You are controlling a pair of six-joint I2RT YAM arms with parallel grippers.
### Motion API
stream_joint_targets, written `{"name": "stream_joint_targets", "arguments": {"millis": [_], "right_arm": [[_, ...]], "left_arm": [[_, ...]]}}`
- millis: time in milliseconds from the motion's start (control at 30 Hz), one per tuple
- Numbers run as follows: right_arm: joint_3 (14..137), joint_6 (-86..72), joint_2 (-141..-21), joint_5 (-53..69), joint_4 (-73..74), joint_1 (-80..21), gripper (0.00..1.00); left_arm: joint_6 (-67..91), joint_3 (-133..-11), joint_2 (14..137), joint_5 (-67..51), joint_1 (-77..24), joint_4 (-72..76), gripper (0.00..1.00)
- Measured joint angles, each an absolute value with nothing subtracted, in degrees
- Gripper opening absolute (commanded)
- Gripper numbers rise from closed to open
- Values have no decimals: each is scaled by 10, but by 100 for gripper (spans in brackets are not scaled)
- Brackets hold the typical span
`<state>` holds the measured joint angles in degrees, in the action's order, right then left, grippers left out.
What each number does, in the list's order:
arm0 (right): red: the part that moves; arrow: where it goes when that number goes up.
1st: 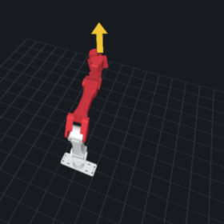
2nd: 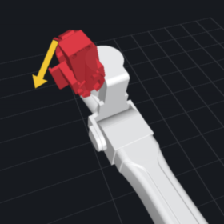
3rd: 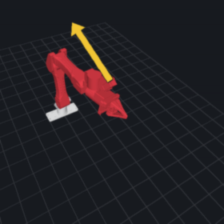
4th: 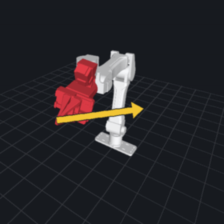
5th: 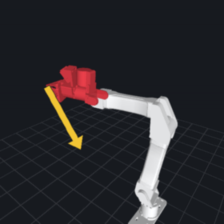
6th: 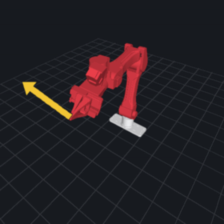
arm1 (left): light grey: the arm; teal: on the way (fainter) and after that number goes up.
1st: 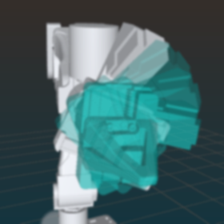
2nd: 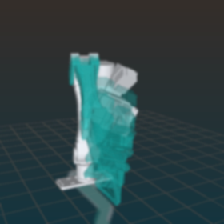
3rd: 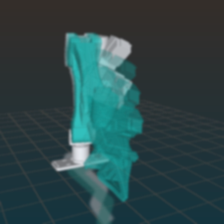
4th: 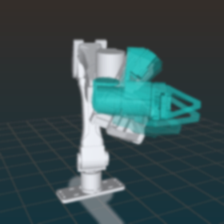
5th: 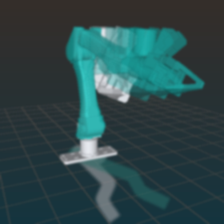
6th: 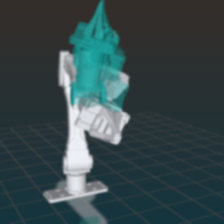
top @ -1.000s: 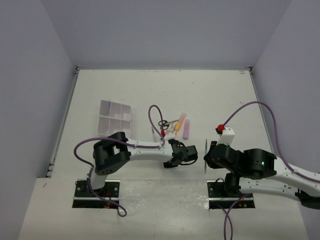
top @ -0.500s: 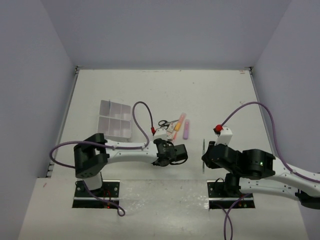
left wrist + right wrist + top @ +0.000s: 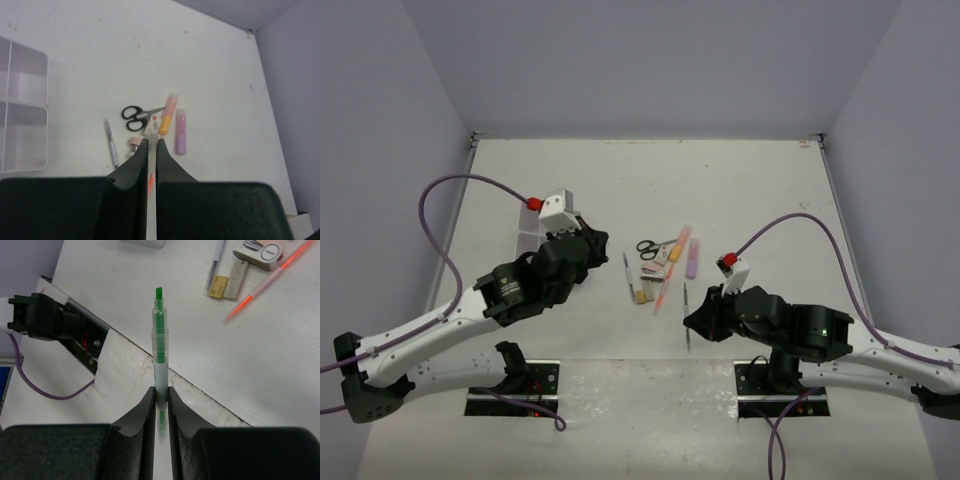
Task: Sort the stationery into containers
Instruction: Close the pen cap on the pen.
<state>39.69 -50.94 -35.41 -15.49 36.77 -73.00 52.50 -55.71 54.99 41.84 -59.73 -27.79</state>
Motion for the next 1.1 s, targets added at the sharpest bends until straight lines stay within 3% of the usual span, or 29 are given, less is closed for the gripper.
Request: {"name": "stream_joint_targets", "arguments": {"millis": [267, 467, 767, 1100], "right_arm": [[399, -456, -485, -82, 191, -730, 0], [415, -434, -575, -54, 113, -730, 0], [440, -412, -592, -4, 16, -731, 0], [453, -401, -593, -1, -10, -731, 0]], "left_arm": [[357, -572, 444, 387, -596, -219, 0], [298, -509, 357, 322, -596, -127, 0], [305, -376, 302, 207, -596, 8, 0], [339, -351, 311, 160, -596, 71, 0]]}}
